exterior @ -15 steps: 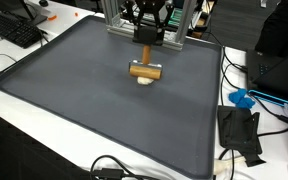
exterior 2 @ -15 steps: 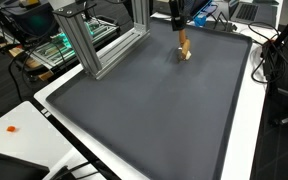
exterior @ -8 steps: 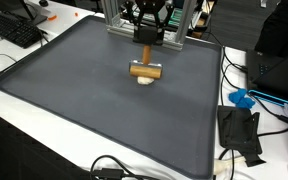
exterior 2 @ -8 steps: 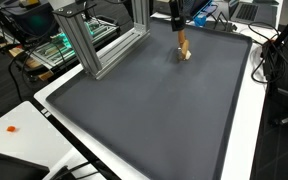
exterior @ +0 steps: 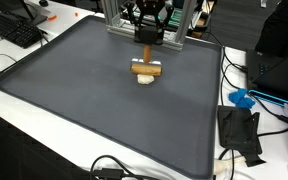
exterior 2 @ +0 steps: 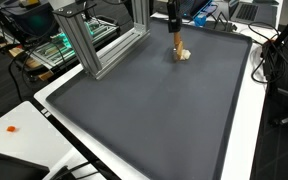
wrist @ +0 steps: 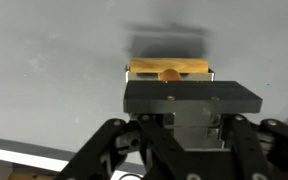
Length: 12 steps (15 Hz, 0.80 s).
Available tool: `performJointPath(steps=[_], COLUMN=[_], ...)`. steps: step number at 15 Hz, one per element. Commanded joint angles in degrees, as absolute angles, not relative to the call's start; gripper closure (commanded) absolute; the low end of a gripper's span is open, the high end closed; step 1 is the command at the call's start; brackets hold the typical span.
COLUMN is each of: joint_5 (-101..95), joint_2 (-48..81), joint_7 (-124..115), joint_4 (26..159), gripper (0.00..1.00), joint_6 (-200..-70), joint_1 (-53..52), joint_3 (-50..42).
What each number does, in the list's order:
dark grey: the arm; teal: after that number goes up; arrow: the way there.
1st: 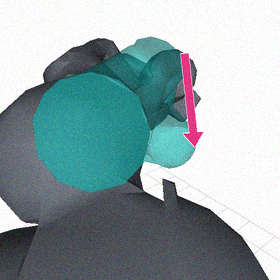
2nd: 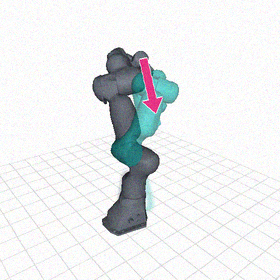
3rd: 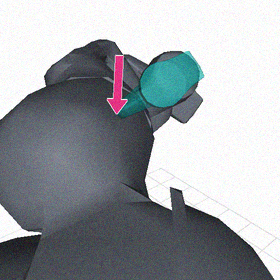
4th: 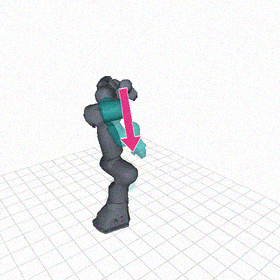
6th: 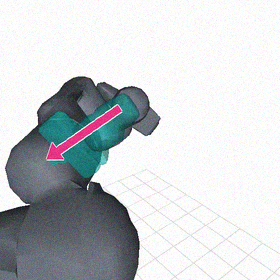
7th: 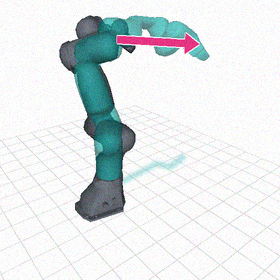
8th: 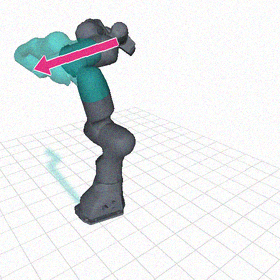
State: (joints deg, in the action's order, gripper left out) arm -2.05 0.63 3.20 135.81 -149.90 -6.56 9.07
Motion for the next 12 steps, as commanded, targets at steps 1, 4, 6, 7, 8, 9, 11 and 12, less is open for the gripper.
performJointPath(steps=[1, 4, 6, 7, 8, 9, 11, 12], joint_5=[0.22, 2.08, 2.78, 2.86, 3.15, 3.20, 2.88, 2.69], joint_2=[-0.49, -0.65, -0.29, -0.04, 0.29, 0.73, 1.53, 1.90], joint_7=[5.64, 6.69, 7.12, 7.37, 7.36, 7.37, 6.86, 6.64], joint_4=[136.83, 136.58, 136.27, 136.16, 136.08, 136.01, 135.86, 135.80], gripper=[0.72, 0.72, 0.72, 0.72, 0.72, 0.72, 0.72, 0.72], joint_6=[-150.66, -152.73, -153.71, -154.09, -154.46, -155.00, -155.66, -156.03], joint_1=[-6.93, -6.98, -7.03, -7.06, -7.11, -7.14, -7.14, -7.12], joint_3=[8.57, 8.59, 8.61, 8.64, 8.69, 8.70, 8.70, 8.69])
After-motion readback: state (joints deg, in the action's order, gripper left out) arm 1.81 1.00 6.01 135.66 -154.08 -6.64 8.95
